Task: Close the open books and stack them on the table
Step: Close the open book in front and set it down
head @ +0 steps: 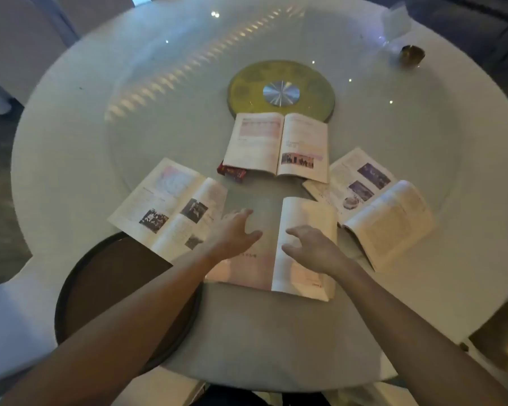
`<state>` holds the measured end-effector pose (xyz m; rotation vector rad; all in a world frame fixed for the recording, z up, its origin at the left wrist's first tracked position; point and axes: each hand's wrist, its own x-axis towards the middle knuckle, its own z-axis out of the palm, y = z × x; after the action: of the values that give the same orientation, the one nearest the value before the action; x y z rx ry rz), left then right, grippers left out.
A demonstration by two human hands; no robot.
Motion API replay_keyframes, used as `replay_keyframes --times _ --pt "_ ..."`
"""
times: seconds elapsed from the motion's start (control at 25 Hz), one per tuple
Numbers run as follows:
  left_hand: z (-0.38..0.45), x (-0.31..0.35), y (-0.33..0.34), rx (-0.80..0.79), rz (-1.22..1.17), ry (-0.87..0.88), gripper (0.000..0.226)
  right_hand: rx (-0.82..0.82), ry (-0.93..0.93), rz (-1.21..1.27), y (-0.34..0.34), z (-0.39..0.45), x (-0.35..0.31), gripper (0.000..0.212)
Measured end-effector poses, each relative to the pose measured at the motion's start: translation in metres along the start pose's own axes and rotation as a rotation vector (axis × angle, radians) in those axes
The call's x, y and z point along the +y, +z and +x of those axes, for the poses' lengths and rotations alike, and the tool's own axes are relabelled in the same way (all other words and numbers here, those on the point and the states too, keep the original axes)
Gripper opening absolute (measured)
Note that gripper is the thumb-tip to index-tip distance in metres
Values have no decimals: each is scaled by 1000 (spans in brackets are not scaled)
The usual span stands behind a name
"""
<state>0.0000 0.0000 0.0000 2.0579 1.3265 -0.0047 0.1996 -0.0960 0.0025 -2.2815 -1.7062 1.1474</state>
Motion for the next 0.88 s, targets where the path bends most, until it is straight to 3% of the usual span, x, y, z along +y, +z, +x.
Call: replay_keyframes --times 0.12,0.24,0.44,0.68,0.88 --pt "-8 -13 18 -32 -97 -94 73 -124 0 -104 27 -1 16 66" --pt "-15 -31 37 -101 -85 -170 74 -127 6 -104 47 -3 32 59" --pt "-21 -47 50 42 -47 -257 70 166 77 103 59 2 50 40" --pt "-20 -62 61 54 -133 -484 58 351 452 389 71 -3 87 25" --pt "-19 -65 65 85 -255 -621 71 345 640 796 80 -8 100 69"
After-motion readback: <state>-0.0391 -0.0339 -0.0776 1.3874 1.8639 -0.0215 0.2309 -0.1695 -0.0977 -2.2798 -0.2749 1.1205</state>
